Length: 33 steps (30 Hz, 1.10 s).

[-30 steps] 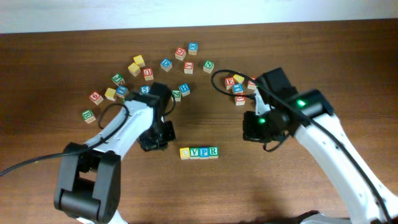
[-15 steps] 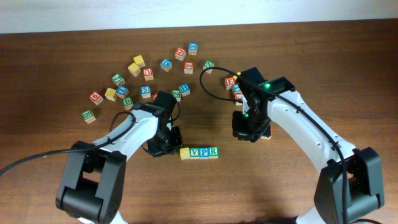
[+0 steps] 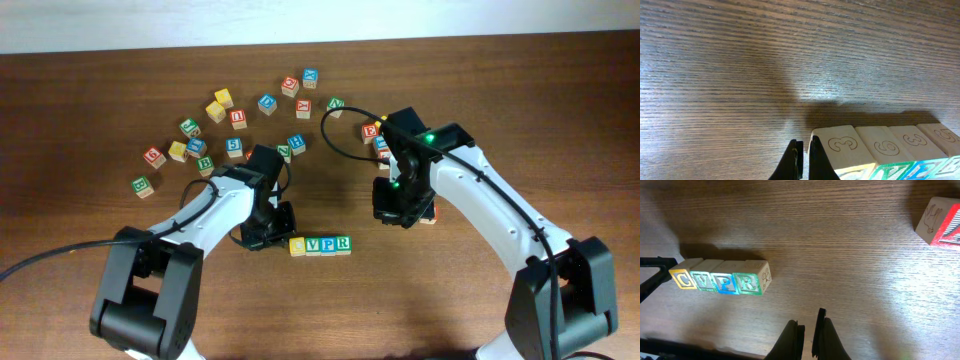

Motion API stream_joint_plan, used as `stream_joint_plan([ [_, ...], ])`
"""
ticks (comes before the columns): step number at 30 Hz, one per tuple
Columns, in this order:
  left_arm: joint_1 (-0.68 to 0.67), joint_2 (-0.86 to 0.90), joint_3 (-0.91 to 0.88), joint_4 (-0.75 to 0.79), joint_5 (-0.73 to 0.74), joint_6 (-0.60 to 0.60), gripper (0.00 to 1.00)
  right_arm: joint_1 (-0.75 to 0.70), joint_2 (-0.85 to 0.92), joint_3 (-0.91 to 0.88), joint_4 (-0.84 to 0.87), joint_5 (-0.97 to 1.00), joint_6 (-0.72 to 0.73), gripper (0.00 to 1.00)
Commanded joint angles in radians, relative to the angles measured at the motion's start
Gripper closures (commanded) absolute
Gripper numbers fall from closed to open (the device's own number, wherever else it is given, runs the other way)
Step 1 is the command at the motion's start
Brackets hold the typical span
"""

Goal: Spell out CVPR
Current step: 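Lower both grippers to the left and right ends of the block row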

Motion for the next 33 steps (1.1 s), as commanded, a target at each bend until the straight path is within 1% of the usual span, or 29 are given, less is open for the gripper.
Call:
stream_joint_plan([
  [1,-0.005,-0.020,-0.006,0.012,0.050,0.017,1.00,0.003,0.008,-0.008,0.005,-0.005,-0.011,0.96],
  [7,-0.005,-0.020,-0.006,0.016,0.048,0.018,1.00,0.003,0.008,-0.008,0.005,-0.005,-0.011,0.96],
  [13,-0.004,-0.020,-0.006,0.011,-0.019,0.017,1.00,0.003,0.010,-0.014,0.005,-0.005,-0.010,0.96],
  [15,-0.005,-0.020,-0.006,0.006,-0.024,0.017,1.00,0.003,0.011,-0.047,0.011,-0.005,-0.006,0.96],
  [17,-0.005,-0.020,-0.006,0.006,-0.024,0.017,1.00,0.004,0.011,-0.098,0.048,-0.036,-0.006,0.96],
  [19,-0.005,-0.020,-0.006,0.007,-0.024,0.017,1.00,0.024,0.011,-0.174,0.145,-0.114,-0.006,0.96],
  [22,-0.005,-0.020,-0.006,0.006,-0.024,0.017,1.00,0.078,0.011,-0.252,0.270,-0.124,0.071,0.96],
  [24,-0.005,-0.020,-0.006,0.001,-0.024,0.017,1.00,0.110,0.011,-0.273,0.320,-0.121,0.082,0.96],
  [27,-0.005,-0.020,-0.006,-0.002,-0.024,0.017,1.00,0.135,0.011,-0.278,0.341,-0.061,0.146,0.96],
  [33,-0.005,-0.020,-0.006,-0.019,-0.024,0.017,1.00,0.136,0.011,-0.319,0.399,-0.049,0.148,0.95],
])
